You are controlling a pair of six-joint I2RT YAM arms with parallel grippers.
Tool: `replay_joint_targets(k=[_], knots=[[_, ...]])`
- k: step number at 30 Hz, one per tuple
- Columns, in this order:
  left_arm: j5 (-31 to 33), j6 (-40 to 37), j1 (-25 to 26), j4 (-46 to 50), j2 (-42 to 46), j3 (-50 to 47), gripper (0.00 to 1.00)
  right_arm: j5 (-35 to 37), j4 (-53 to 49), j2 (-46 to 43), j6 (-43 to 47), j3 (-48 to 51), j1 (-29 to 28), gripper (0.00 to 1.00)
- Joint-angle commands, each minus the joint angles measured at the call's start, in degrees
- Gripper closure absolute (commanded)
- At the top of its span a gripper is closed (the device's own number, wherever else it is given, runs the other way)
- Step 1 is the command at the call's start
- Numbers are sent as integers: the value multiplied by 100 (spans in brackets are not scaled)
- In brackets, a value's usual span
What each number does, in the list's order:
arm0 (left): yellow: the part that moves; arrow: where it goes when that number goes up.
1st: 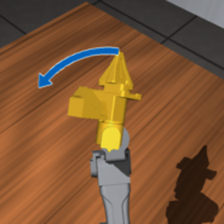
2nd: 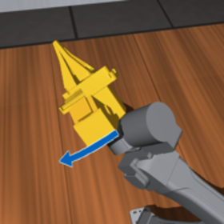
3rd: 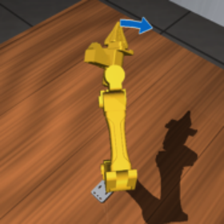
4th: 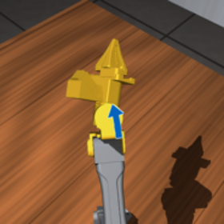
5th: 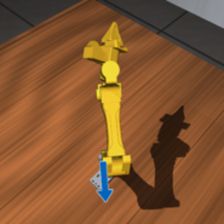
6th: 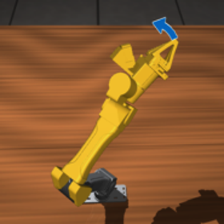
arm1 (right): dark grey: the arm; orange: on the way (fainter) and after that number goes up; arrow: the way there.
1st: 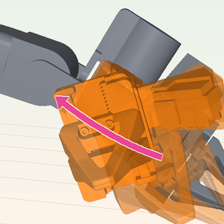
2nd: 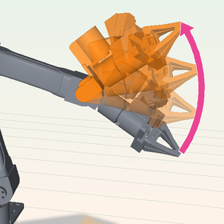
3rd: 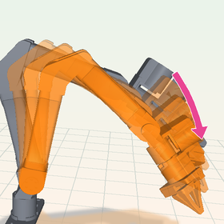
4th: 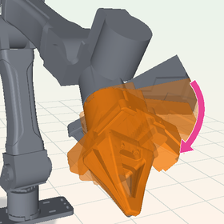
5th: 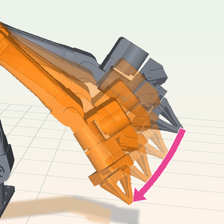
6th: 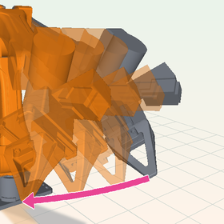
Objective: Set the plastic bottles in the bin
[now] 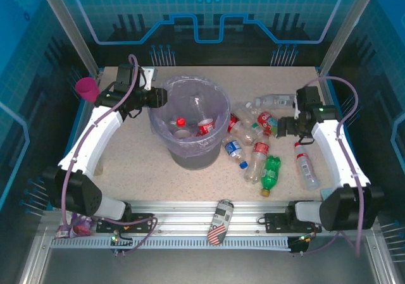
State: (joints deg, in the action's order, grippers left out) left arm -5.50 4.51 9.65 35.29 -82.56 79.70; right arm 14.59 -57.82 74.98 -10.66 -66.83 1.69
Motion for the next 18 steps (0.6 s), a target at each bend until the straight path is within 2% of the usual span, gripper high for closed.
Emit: replay_joint_targets(k=[1,5,11,15,18], knots=[[77,-32,11,447,-335,-270,52,320,300,346,101,456,549,7],[67,-19,11,400,-246,-289,51,364,576,987,207,522,831,7],[21,0,11,393,-186,-284,52,-215,1095,1743,77,519,1297,11],[26,3,11,390,-139,-288,51,-621,1307,2042,110,439,1329,13],[23,0,11,383,-119,-288,51,-660,1328,2328,173,346,1284,13]])
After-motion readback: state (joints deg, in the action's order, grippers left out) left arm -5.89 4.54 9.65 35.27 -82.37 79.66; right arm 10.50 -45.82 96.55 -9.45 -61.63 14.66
